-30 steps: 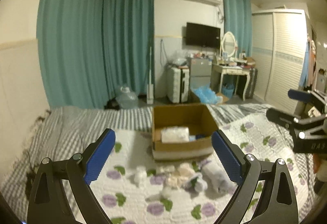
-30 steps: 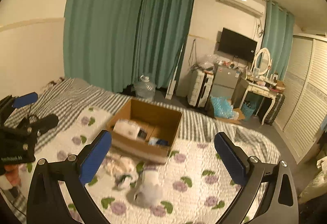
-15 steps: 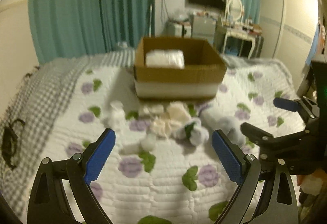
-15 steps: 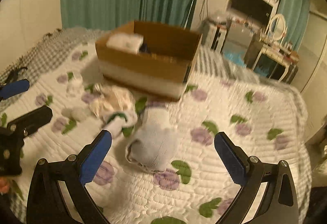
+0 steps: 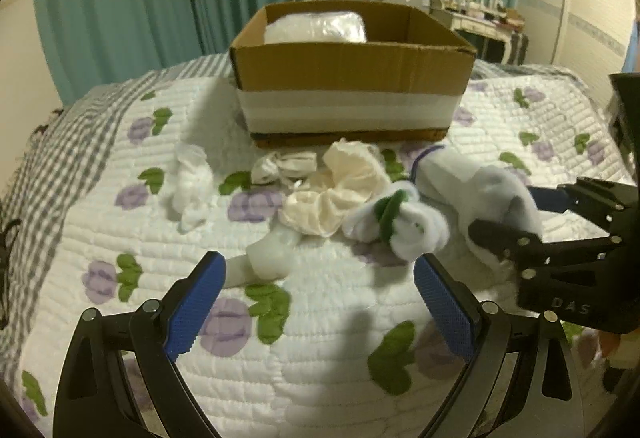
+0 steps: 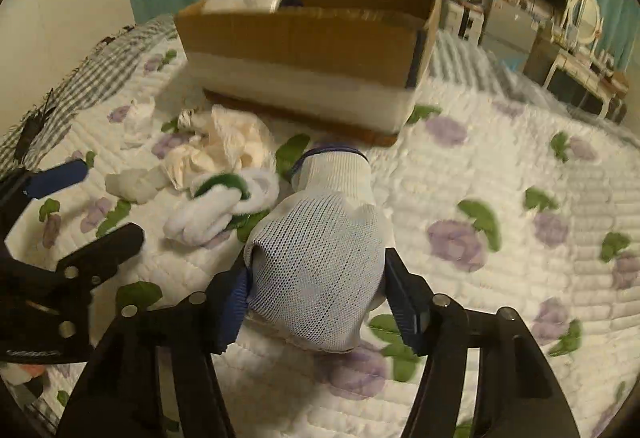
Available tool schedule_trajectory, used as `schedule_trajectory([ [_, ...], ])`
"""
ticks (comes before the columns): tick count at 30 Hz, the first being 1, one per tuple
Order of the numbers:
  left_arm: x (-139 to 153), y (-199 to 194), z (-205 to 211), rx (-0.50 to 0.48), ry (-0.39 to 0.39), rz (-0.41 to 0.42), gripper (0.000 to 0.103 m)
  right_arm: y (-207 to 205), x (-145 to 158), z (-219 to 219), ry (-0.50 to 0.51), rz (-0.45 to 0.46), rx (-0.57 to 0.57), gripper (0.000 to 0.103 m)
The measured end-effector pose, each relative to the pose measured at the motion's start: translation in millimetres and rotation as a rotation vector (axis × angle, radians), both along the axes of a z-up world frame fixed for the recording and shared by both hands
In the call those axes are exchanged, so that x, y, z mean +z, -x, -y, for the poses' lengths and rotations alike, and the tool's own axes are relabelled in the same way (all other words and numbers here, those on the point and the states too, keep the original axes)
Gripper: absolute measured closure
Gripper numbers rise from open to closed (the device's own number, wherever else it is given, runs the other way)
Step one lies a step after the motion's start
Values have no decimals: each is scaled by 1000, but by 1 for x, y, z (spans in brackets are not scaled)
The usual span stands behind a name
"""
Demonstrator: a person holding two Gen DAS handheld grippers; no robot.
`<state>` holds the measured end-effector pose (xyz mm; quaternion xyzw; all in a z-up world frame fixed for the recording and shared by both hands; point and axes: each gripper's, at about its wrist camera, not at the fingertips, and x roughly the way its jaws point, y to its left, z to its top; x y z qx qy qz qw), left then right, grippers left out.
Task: Organize soft objects
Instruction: 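Grasp the white knit glove with the right tool while the left tool grasps the green-banded sock, then carry the glove and sock into the cardboard box and open both tools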
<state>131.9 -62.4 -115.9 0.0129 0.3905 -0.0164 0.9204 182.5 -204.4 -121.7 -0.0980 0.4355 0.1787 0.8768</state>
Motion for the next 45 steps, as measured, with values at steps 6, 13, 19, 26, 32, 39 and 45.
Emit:
schedule_trajectory([
  [6, -8, -12, 21, -93, 56, -38, 8, 0, 21, 35, -7, 94, -142, 42],
  [13, -17, -35, 36, -84, 52, -24, 30, -12, 4, 47, -15, 20, -178, 42],
  [19, -30, -43, 37, -124, 63, -87, 74, -12, 3, 49, -34, 23, -181, 42],
  [26, -6, -19, 29, -175, 67, -18, 81, -3, 5, 50, -27, 44, -206, 42],
  [32, 31, 10, 19, -194, 51, 62, 81, 26, 29, 46, -51, 91, -220, 43],
  [39, 80, 45, 13, -203, 44, 161, 81, 70, 90, 25, -59, 196, -194, 43],
  [45, 127, 72, -2, -200, 0, 275, 81, 96, 146, 7, -87, 300, -153, 43],
])
